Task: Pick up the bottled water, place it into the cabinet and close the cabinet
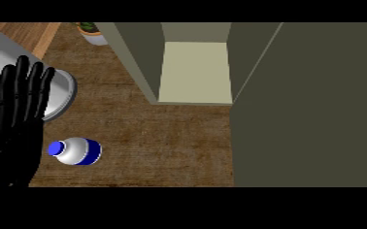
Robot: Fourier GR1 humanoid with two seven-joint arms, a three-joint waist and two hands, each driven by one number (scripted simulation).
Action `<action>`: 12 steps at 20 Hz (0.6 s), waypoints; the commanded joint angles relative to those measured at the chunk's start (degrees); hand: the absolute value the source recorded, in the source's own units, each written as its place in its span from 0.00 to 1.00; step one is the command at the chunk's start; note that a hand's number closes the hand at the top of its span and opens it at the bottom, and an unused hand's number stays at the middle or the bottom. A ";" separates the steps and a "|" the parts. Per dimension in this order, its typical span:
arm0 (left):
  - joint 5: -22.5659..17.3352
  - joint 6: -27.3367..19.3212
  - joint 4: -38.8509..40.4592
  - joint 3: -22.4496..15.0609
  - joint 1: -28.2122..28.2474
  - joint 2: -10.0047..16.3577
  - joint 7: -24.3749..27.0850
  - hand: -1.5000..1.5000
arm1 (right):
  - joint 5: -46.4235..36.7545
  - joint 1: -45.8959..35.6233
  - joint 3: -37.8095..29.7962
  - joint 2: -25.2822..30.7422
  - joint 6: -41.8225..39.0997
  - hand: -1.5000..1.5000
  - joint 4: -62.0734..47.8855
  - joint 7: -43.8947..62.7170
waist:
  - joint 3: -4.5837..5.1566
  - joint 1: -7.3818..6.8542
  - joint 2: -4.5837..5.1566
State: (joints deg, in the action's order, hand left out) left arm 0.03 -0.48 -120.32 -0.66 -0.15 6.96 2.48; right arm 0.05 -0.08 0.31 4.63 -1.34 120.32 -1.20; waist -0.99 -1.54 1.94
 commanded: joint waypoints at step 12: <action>-39.06 29.71 2.74 15.93 18.99 17.05 -3.93 0.00 | 11.88 16.11 4.54 0.29 -4.80 0.00 14.09 14.80 | 1.05 1.21 -2.38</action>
State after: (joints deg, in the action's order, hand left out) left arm -30.32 23.58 -117.68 10.51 13.60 19.97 0.45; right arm 8.77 10.80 3.21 4.38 -5.11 128.28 7.91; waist 0.04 -0.47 -0.21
